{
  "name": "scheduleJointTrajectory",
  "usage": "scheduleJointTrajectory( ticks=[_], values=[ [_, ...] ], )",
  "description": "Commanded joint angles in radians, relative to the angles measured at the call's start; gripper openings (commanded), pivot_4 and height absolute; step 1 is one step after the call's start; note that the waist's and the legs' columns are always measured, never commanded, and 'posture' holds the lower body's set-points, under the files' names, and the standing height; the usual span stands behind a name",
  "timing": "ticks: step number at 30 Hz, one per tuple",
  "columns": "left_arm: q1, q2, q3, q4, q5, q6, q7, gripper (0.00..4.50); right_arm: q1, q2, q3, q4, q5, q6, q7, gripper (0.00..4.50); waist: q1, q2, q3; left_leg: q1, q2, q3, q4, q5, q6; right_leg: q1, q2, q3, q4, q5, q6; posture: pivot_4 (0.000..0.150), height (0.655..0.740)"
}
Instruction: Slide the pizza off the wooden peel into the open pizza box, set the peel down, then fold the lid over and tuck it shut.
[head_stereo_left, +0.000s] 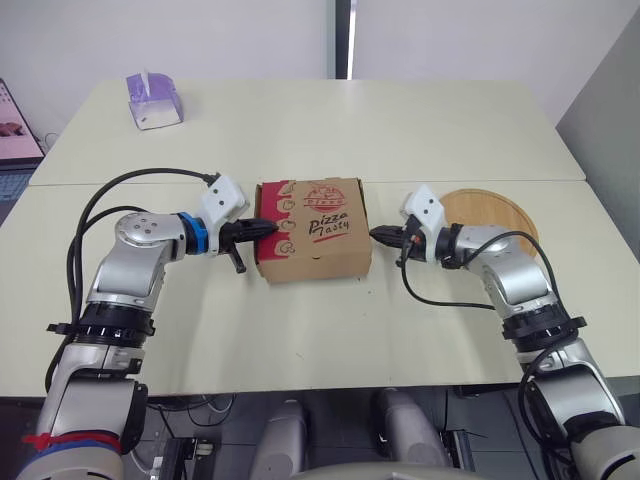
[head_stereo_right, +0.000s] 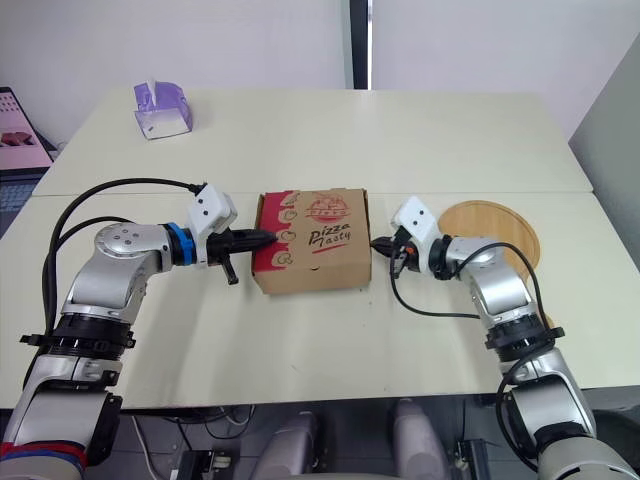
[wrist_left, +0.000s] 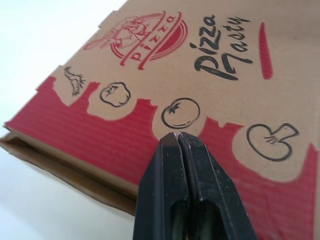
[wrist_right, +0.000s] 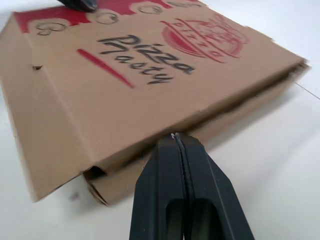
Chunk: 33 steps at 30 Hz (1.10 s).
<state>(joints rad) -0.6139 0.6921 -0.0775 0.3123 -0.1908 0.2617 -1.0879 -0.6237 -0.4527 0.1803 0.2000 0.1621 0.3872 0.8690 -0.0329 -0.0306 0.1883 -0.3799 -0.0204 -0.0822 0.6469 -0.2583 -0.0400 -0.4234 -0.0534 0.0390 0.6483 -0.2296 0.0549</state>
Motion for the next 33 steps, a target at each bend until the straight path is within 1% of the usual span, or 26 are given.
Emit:
scheduleJointTrajectory(
  ticks=[1, 2, 3, 4, 7, 9, 15, 24, 33],
  values=[
    [-0.022, -0.003, 0.007, -0.008, 0.002, -0.015, -0.005, 0.04, -0.066, -0.021, -0.064, 0.015, 0.01, -0.098, 0.009, 0.0, -0.002, 0.0, 0.0, 0.0, 0.0, 0.0, 0.0, 0.0, 0.0, 0.0, 0.0, 0.0, 0.0, 0.0, 0.0, 0.15, 0.74],
    [-0.026, -0.004, 0.008, -0.007, 0.0, -0.015, -0.006, 0.0, -0.079, -0.027, -0.078, 0.017, 0.022, -0.131, 0.026, 0.29, -0.002, 0.0, 0.0, 0.0, 0.0, 0.0, 0.0, 0.0, 0.0, 0.0, 0.0, 0.0, 0.0, 0.0, 0.0, 0.15, 0.74],
    [-0.03, -0.005, 0.011, -0.007, -0.003, -0.013, -0.008, 0.0, -0.087, -0.034, -0.087, 0.01, 0.039, -0.148, 0.056, 0.4, -0.002, 0.0, 0.0, 0.0, 0.0, 0.0, 0.0, 0.0, 0.0, 0.0, 0.0, 0.0, 0.0, 0.0, 0.0, 0.15, 0.74],
    [-0.034, -0.006, 0.016, -0.01, -0.011, -0.007, -0.012, 0.0, -0.092, -0.042, -0.093, -0.009, 0.062, -0.146, 0.093, 0.64, -0.002, 0.0, 0.0, 0.0, 0.0, 0.0, 0.0, 0.0, 0.0, 0.0, 0.0, 0.0, 0.0, 0.0, 0.0, 0.15, 0.74],
    [-0.056, -0.009, 0.037, -0.014, -0.045, 0.023, -0.028, 0.0, -0.094, -0.074, -0.076, -0.076, 0.096, -0.144, 0.187, 1.66, -0.001, 0.0, 0.0, 0.0, 0.0, 0.0, 0.0, 0.0, 0.0, 0.0, 0.0, 0.0, 0.0, 0.0, 0.0, 0.15, 0.74],
    [-0.074, -0.009, 0.048, -0.01, -0.059, 0.039, -0.033, 0.0, -0.086, -0.088, -0.062, -0.119, 0.101, -0.137, 0.219, 2.38, 0.0, 0.0, 0.0, 0.0, 0.0, 0.0, 0.0, 0.0, 0.0, 0.0, 0.0, -0.001, 0.0, 0.0, 0.0, 0.15, 0.74],
    [-0.097, -0.003, 0.039, 0.014, -0.052, 0.033, -0.038, 0.0, -0.064, -0.102, 0.01, -0.207, 0.057, -0.163, 0.253, 4.46, -0.002, 0.0, 0.0, 0.0, 0.0, 0.0, 0.0, 0.0, 0.0, 0.0, 0.0, 0.0, 0.0, 0.0, 0.0, 0.15, 0.74],
    [-0.107, -0.014, 0.027, 0.029, -0.038, 0.026, -0.034, 0.0, -0.03, -0.073, 0.144, -0.179, -0.138, -0.332, 0.179, 4.46, 0.0, 0.0, 0.0, 0.0, 0.0, 0.0, 0.001, 0.0, 0.0, 0.0, 0.0, 0.0, 0.0, 0.0, 0.0, 0.15, 0.74],
    [-0.092, -0.019, 0.021, 0.018, -0.028, 0.025, -0.031, 0.0, -0.051, -0.062, 0.192, -0.081, -0.262, -0.44, 0.126, 4.46, 0.0, 0.0, 0.0, 0.0, 0.0, 0.0, 0.001, 0.0, 0.0, 0.0, 0.0, 0.0, 0.0, 0.0, 0.0, 0.15, 0.74]
  ],
)
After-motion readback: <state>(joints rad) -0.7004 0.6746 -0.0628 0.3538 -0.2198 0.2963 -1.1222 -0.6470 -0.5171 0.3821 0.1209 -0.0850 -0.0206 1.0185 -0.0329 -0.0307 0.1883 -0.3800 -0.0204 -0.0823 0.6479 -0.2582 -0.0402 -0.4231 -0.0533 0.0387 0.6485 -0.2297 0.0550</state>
